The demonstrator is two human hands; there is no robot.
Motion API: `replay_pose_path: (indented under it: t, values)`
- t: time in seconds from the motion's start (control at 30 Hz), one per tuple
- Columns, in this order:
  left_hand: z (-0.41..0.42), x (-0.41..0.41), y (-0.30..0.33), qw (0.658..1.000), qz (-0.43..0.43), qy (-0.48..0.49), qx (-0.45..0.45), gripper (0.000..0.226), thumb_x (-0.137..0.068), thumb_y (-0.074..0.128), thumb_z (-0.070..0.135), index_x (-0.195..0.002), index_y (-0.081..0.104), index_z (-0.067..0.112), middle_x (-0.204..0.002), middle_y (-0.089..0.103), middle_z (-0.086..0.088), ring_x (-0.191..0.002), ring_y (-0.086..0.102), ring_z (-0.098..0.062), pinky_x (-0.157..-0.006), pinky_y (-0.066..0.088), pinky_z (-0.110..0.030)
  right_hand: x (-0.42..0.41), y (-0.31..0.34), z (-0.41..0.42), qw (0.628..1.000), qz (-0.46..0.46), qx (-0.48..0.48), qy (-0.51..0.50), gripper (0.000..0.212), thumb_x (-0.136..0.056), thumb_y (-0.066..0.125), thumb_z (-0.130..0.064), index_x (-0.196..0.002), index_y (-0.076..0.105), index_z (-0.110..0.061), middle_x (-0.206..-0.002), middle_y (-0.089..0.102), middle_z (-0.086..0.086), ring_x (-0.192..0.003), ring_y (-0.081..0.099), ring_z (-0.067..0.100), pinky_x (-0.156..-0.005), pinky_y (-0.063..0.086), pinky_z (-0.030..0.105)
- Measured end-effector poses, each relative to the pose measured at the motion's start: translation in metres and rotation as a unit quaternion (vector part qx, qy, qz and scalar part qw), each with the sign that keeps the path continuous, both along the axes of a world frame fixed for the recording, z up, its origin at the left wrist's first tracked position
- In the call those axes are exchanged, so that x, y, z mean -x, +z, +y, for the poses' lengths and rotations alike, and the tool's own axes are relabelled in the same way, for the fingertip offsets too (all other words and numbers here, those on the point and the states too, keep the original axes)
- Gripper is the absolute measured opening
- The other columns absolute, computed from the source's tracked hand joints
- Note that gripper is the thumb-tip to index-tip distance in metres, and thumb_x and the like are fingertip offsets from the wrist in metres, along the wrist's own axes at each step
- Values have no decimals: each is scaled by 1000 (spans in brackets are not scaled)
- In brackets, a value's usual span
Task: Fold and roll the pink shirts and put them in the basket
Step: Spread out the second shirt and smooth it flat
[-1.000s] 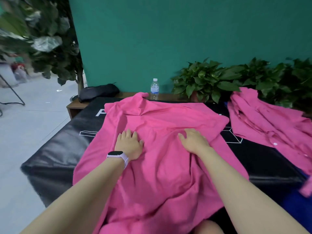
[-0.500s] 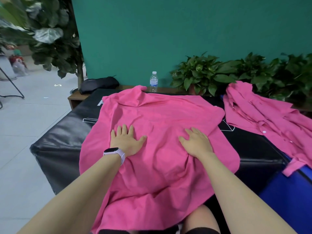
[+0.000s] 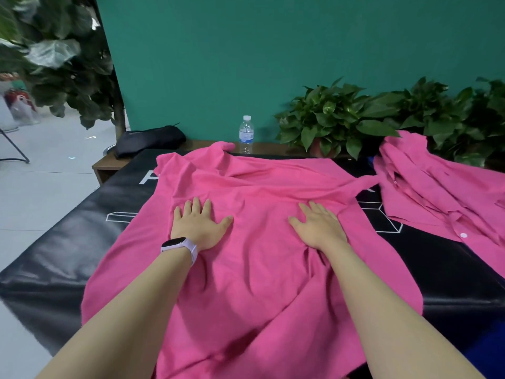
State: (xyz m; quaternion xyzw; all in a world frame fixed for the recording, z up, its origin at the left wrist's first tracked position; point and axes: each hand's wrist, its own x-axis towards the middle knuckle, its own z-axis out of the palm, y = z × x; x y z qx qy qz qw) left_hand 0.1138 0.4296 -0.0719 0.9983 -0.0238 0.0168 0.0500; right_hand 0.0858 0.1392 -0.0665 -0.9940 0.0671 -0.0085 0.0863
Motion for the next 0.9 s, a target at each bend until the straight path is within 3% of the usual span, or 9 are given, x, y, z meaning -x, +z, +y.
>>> replay_pose_path:
  t: [0.27, 0.63, 0.9]
  values:
    - [-7, -74, 5, 1000, 6, -18, 0, 91, -91, 18, 78, -161, 11, 20, -168, 5, -8, -155, 3, -25, -124, 2, -48, -71, -4, -12, 1000, -11, 5, -4, 84, -94, 18, -75, -163, 6, -29, -170, 8, 3, -156, 5, 19, -125, 4, 39]
    - [-18, -180, 3, 1000, -1, -22, 5, 90, -91, 21, 78, -161, 11, 23, -168, 4, -6, -155, 2, -23, -124, 3, -47, -166, -3, -27, 1000, 4, 26, 5, 82, -94, 21, -76, -162, 13, -31, -170, 7, 2, -156, 6, 20, -126, 5, 41]
    - [-21, -227, 0, 999, -16, -27, 14, 87, -90, 23, 78, -157, 26, 23, -166, 19, -7, -153, 14, -25, -123, 8, -48, -218, -1, -34, 999, 27, 21, 0, 87, -90, 22, -81, -162, 14, -32, -170, 7, 0, -156, 5, 19, -124, 2, 44]
